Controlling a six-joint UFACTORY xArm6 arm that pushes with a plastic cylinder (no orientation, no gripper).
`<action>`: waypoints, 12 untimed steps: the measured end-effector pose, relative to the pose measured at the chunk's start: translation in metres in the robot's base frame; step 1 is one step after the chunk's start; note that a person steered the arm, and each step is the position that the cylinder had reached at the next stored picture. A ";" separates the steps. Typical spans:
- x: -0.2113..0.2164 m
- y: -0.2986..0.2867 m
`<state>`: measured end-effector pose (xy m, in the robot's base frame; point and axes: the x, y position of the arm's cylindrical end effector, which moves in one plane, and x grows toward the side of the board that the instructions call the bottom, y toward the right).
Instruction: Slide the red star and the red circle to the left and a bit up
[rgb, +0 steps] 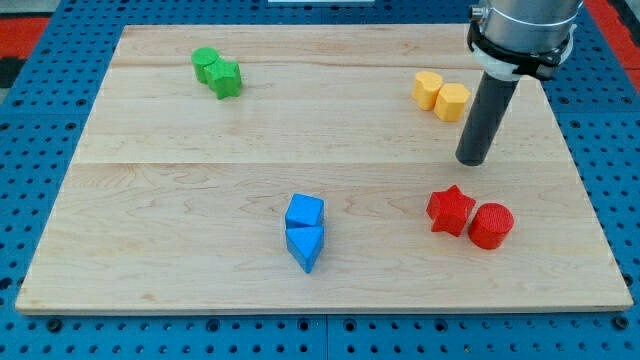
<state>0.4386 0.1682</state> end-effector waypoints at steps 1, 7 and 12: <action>0.008 0.014; 0.102 0.120; 0.102 0.134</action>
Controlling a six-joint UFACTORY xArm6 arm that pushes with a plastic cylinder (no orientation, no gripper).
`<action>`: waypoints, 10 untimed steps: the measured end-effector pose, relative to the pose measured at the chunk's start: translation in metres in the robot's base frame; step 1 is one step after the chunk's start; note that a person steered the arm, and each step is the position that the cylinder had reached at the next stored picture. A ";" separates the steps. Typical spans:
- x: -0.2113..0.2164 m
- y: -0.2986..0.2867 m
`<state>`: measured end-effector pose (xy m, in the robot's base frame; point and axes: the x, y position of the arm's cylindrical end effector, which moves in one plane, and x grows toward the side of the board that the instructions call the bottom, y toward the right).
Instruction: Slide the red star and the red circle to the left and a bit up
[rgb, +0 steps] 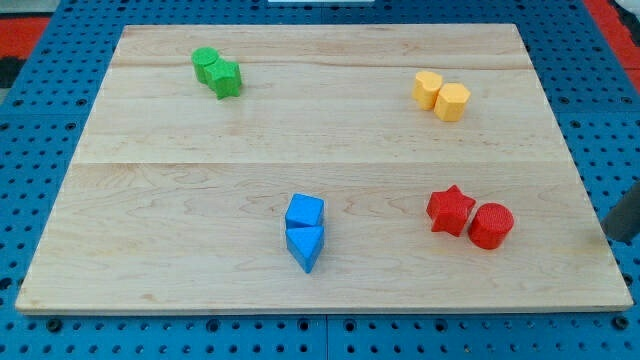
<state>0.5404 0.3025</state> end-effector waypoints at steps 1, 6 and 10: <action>0.000 0.000; -0.001 -0.105; -0.019 -0.165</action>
